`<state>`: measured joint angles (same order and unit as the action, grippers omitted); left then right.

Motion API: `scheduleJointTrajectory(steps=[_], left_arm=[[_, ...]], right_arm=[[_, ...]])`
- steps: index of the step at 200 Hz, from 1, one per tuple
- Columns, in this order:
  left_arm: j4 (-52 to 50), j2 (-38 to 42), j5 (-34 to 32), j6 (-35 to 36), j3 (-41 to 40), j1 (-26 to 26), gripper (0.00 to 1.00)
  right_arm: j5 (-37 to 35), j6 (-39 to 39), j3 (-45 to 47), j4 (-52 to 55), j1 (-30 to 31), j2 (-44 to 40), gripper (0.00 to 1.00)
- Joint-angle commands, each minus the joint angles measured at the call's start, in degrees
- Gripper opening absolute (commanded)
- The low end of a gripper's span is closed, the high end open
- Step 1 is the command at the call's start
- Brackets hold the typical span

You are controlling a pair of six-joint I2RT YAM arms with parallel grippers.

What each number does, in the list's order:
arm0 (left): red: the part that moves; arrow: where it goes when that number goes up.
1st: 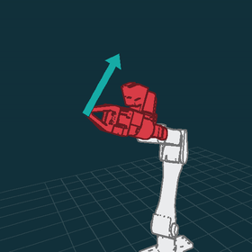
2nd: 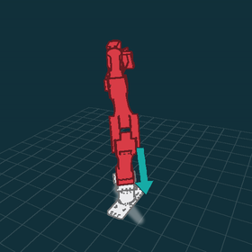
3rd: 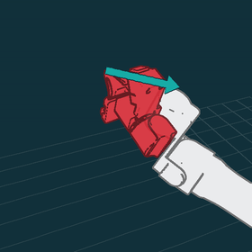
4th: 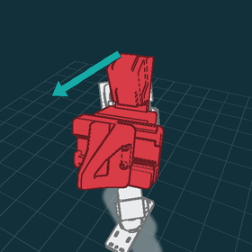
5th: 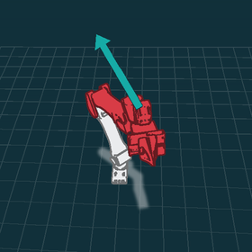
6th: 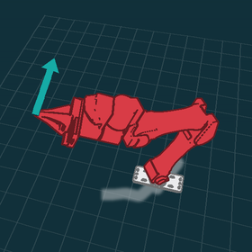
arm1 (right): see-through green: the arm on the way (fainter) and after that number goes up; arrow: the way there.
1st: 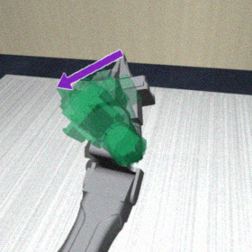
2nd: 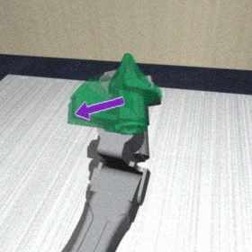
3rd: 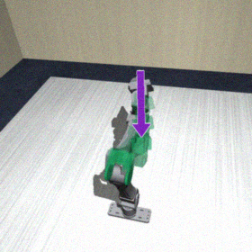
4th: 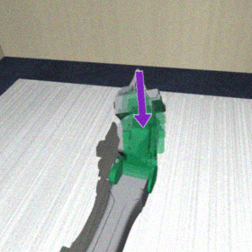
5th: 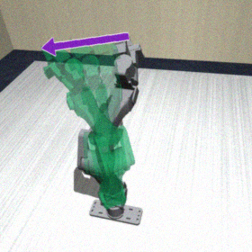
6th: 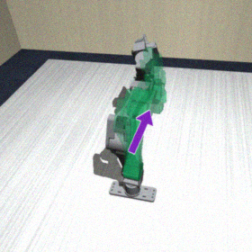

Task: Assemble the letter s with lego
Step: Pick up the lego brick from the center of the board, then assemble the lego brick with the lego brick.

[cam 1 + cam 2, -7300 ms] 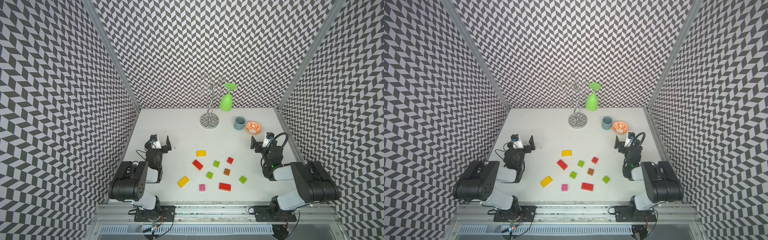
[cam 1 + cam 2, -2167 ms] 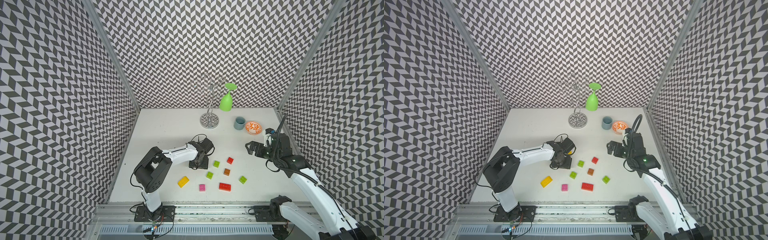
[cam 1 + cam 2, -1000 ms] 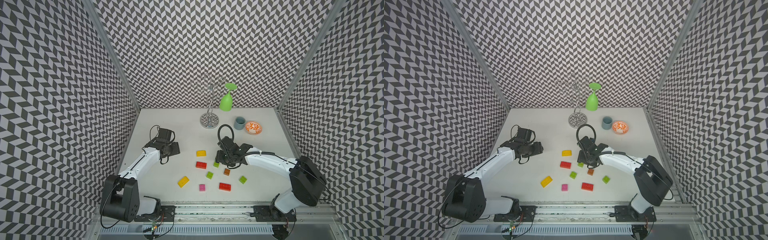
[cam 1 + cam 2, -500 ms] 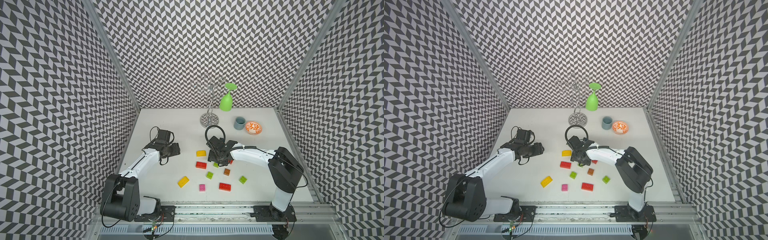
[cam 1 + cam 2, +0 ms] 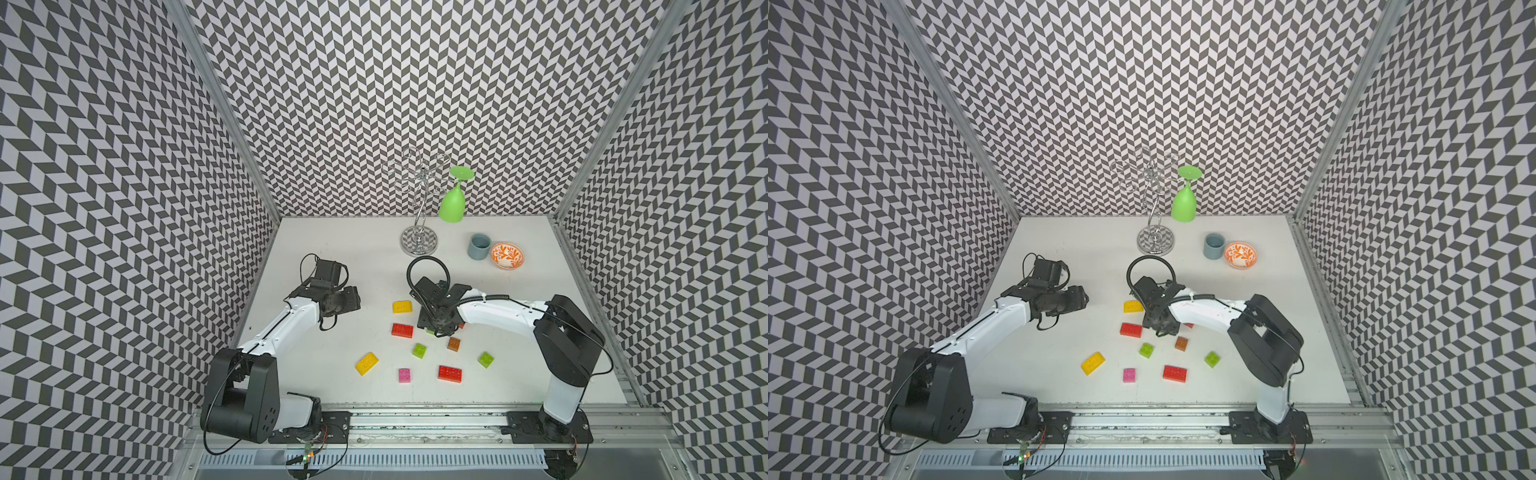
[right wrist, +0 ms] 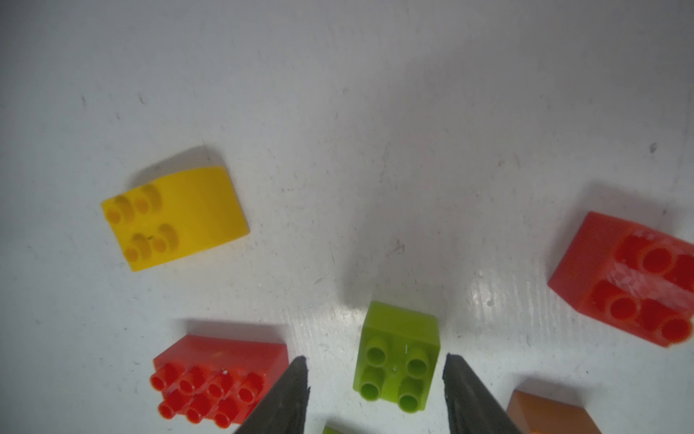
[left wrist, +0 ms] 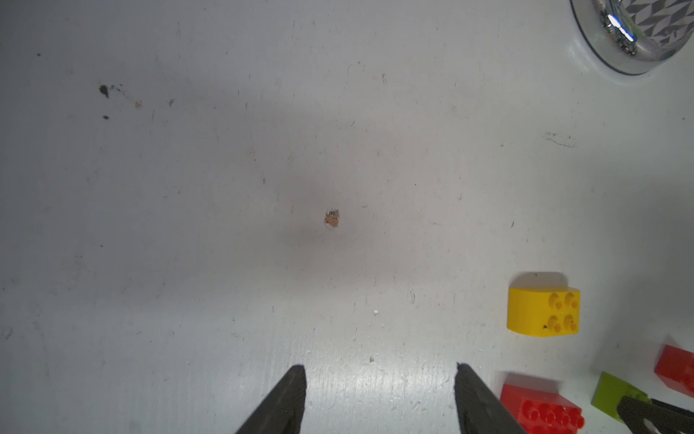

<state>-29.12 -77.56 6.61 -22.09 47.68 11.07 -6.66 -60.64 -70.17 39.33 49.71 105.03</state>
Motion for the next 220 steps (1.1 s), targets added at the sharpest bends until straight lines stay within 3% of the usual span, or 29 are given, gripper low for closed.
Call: scheduleJointTrajectory(steps=[1,55,126,177,220], left_arm=[[1.26,0.42,0.76,0.56,-0.31,-0.3,0.64],[1.44,0.43,1.11,0.56,-0.47,-0.52,0.57],[1.53,0.48,1.39,0.58,-0.46,-0.87,0.54],[1.69,1.22,1.53,0.55,-0.54,-1.38,0.54],[1.86,2.38,1.31,0.25,-0.66,-1.93,0.54]], right_arm=[[-1.22,-1.45,0.12,0.7,0.3,1.3,0.58],[-1.74,-2.02,-0.05,1.8,0.25,2.53,0.57],[-2.41,-1.63,0.13,1.67,0.3,2.35,0.39],[-5.07,2.41,-5.14,6.39,2.75,1.5,0.11],[-2.1,0.95,-14.16,12.14,6.52,3.52,0.1]])
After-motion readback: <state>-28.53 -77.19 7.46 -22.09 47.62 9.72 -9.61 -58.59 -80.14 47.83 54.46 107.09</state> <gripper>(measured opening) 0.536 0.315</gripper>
